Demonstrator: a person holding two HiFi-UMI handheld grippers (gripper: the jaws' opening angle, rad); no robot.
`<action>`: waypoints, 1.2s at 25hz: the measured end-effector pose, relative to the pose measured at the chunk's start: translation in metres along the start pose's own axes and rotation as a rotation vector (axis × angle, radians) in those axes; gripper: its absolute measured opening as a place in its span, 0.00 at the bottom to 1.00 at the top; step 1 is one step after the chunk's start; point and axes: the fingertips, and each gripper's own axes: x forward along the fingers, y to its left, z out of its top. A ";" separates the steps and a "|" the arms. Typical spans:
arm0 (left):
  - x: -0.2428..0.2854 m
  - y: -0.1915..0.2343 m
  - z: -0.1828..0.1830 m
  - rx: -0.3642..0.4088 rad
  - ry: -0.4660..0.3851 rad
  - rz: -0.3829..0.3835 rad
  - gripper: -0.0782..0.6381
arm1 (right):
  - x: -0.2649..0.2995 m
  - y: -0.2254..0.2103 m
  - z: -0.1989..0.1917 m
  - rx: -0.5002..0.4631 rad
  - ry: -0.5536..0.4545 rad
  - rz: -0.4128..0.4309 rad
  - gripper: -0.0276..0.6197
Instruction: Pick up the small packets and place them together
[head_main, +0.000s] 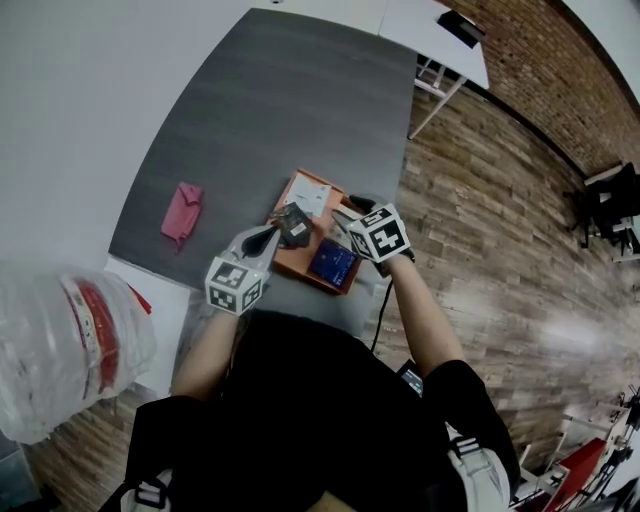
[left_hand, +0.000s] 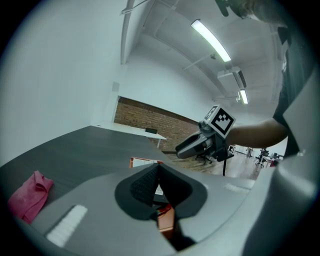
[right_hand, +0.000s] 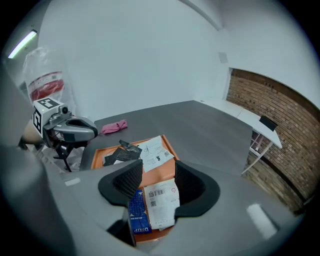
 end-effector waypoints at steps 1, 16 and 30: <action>0.002 -0.003 0.001 0.003 0.000 -0.007 0.11 | -0.004 -0.003 -0.002 0.007 -0.006 -0.008 0.36; 0.028 -0.046 0.001 0.039 0.025 -0.089 0.11 | -0.056 -0.024 -0.068 0.122 -0.043 -0.049 0.32; 0.029 -0.063 0.004 -0.005 -0.018 -0.077 0.11 | -0.066 -0.018 -0.113 0.173 -0.060 -0.010 0.32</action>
